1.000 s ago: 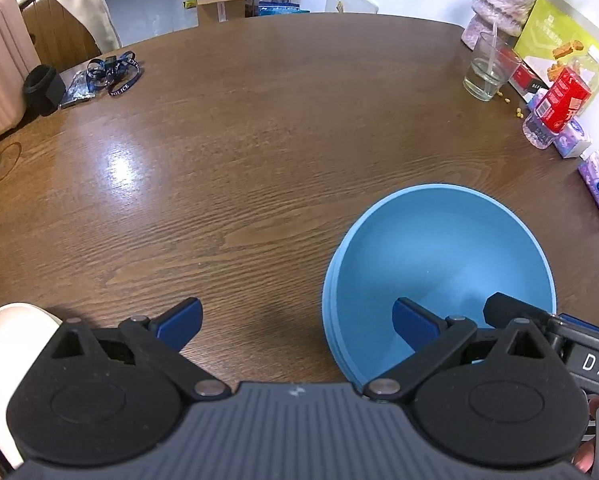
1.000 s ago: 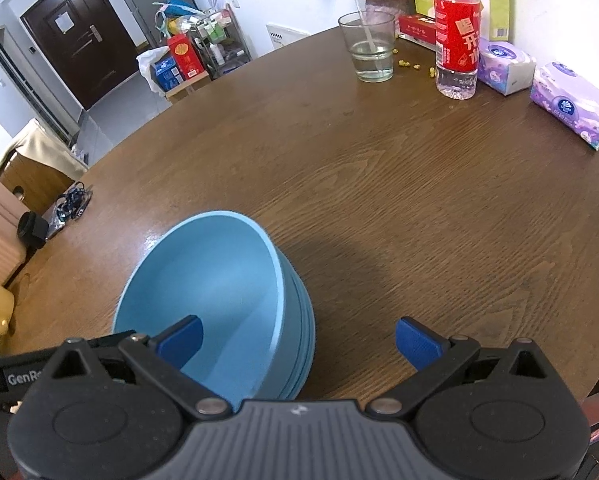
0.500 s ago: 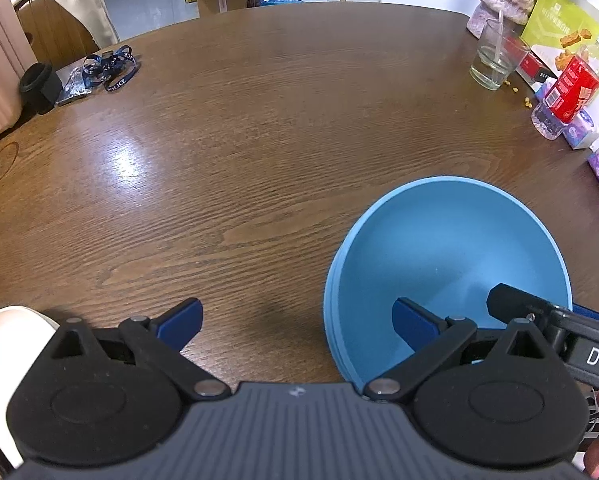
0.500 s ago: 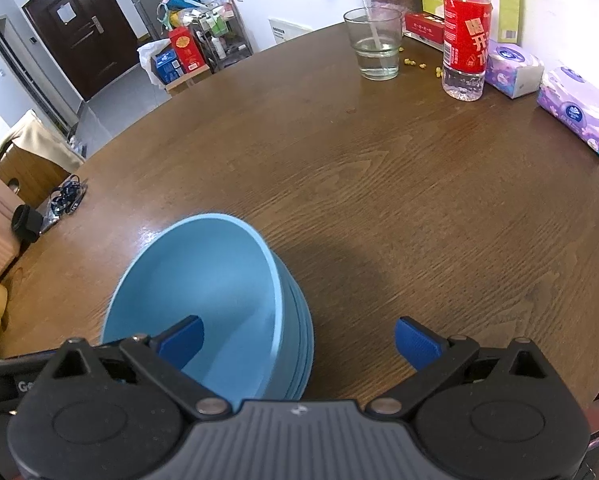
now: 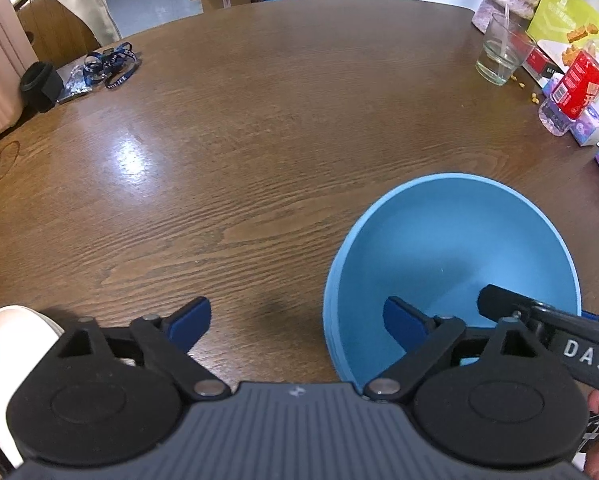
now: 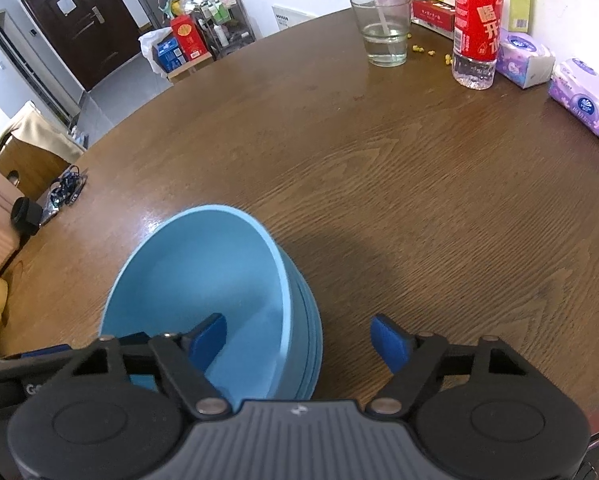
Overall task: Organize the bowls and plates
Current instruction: 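Move both tools to the rim of the three nested blue bowls, then close both grippers on the rim of the nested blue bowl stack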
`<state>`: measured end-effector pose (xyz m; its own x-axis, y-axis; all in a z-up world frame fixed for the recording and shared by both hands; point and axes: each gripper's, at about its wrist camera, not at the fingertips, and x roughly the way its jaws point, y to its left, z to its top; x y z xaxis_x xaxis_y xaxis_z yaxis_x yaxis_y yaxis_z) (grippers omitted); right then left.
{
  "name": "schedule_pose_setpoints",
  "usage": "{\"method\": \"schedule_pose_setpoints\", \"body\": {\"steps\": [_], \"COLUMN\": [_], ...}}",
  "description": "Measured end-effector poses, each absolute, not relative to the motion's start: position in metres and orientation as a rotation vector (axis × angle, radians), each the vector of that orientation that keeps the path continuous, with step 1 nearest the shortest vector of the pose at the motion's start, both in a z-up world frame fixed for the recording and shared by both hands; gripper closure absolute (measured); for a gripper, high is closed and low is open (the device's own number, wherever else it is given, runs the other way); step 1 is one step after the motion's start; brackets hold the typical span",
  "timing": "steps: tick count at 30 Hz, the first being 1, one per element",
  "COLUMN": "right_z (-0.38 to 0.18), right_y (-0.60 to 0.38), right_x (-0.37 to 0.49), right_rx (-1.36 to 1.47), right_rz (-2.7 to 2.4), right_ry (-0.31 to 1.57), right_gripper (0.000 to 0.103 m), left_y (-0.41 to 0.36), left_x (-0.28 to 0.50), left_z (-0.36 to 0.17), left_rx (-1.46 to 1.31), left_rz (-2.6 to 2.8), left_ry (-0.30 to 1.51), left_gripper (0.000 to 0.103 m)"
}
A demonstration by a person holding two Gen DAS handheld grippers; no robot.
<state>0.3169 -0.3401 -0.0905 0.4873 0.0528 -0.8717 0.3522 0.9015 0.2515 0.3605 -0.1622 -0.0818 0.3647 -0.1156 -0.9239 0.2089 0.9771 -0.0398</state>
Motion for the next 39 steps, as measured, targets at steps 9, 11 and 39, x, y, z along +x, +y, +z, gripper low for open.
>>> {"method": "schedule_pose_setpoints", "body": {"steps": [9,11,39], "right_z": [-0.099,-0.101,-0.118], "right_y": [-0.34,-0.34,-0.347], "right_x": [0.324,0.325,0.328], "right_rx": [0.46,0.473,0.537], "right_rz": [-0.161,-0.154,-0.145], "right_ry": [1.085,1.091,1.104], "right_gripper": [0.044,0.049,0.071], "left_y": [-0.167,-0.167,-0.174], "left_x": [0.363,0.364,0.368], "left_z": [-0.09,-0.092,-0.102], "left_rx": [0.068,0.061,0.034], "left_rz": [-0.23,-0.232,-0.284], "left_ry": [1.213,1.225,1.275], "left_gripper": [0.037,0.04,0.074]}}
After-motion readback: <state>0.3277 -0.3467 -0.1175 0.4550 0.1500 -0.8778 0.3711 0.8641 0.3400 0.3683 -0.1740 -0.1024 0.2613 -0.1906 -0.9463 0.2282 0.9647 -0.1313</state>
